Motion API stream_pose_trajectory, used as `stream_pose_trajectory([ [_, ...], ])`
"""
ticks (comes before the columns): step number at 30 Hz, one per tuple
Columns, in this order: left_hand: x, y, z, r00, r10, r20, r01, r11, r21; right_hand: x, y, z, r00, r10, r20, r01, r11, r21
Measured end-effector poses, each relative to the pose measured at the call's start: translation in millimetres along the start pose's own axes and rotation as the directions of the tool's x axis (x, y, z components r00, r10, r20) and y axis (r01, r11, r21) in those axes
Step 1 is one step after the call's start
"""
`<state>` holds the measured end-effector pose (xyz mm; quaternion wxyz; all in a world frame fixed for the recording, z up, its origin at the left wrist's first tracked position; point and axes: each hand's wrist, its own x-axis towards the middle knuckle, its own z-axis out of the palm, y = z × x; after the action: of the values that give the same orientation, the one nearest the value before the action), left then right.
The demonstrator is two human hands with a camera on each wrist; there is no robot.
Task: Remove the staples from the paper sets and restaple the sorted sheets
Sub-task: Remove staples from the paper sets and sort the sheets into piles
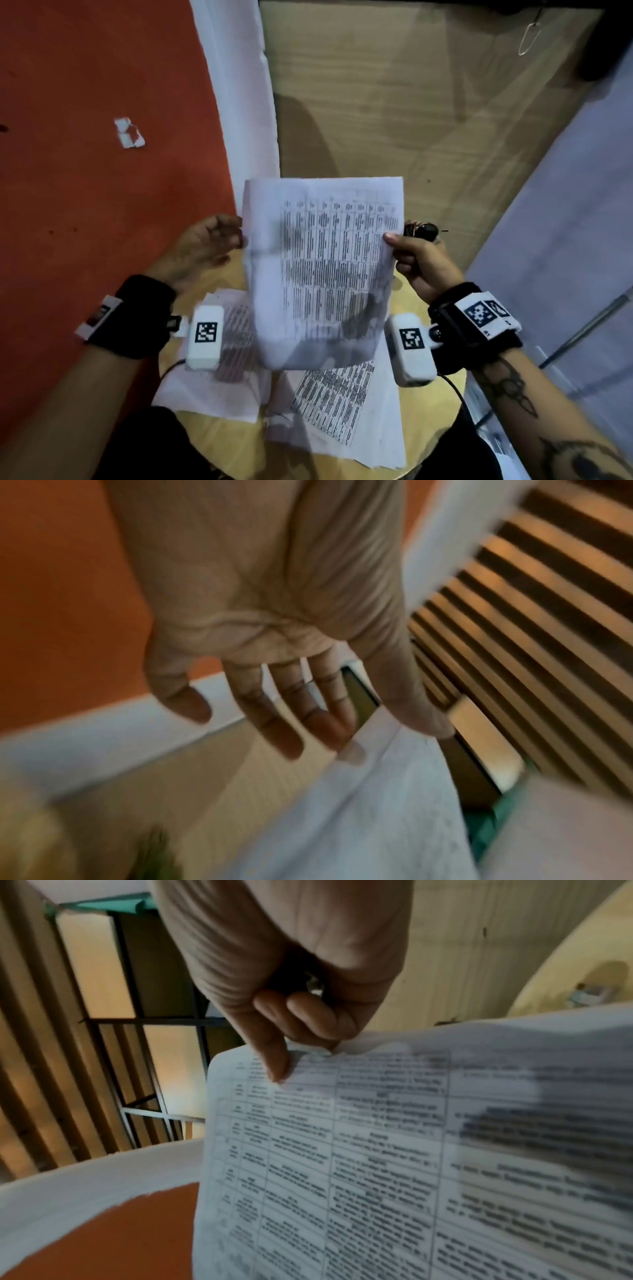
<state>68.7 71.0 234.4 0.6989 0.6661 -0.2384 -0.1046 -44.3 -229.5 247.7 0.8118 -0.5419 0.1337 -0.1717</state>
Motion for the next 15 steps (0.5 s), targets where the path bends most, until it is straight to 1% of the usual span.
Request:
stream_pose_trajectory([
  [2, -8.5, -29.9, 11.7, 0.992, -0.125, 0.014, 0.125, 0.99, -0.065, 6.2, 12.6, 2.4, 0.997, 0.067, -0.025, -0.067, 0.998, 0.018],
  [3, -11.9, -41.9, 19.4, 0.988, -0.155, 0.025, 0.156, 0.985, -0.074, 9.1, 19.8, 4.6, 0.994, 0.097, -0.042, -0.097, 0.995, 0.005],
  [4, -15.3, -51.9, 25.6, 0.986, -0.165, 0.003, 0.165, 0.983, -0.086, 11.4, 28.6, 6.5, 0.992, 0.115, -0.06, -0.117, 0.993, -0.03],
  [6, -16.1, -69.9, 25.8, 0.983, -0.153, -0.1, 0.147, 0.987, -0.066, 14.4, 44.7, 4.2, 0.992, 0.084, -0.093, -0.099, 0.982, -0.163],
  [8, -11.1, -92.8, 4.8, 0.96, -0.171, -0.224, 0.177, 0.984, 0.01, 19.0, 63.2, -8.7, 0.994, 0.021, -0.11, -0.055, 0.947, -0.317],
  [9, -9.4, -107.7, -11.8, 0.941, -0.191, -0.278, 0.212, 0.976, 0.045, 21.7, 75.4, -19.1, 0.994, 0.02, -0.106, -0.059, 0.923, -0.379],
  [10, -8.8, -121.6, -28.9, 0.923, -0.217, -0.318, 0.254, 0.964, 0.077, 22.7, 88.1, -31.6, 0.993, 0.042, -0.112, -0.087, 0.899, -0.429],
  [12, -10.1, -150.4, -59.7, 0.882, -0.281, -0.378, 0.352, 0.927, 0.133, 22.9, 119.7, -56.4, 0.975, 0.151, -0.161, -0.212, 0.845, -0.491],
  [15, -12.3, -193.2, -90.0, 0.822, -0.343, -0.455, 0.495, 0.824, 0.274, 10.2, 168.3, -81.3, 0.926, 0.298, -0.231, -0.377, 0.73, -0.571],
])
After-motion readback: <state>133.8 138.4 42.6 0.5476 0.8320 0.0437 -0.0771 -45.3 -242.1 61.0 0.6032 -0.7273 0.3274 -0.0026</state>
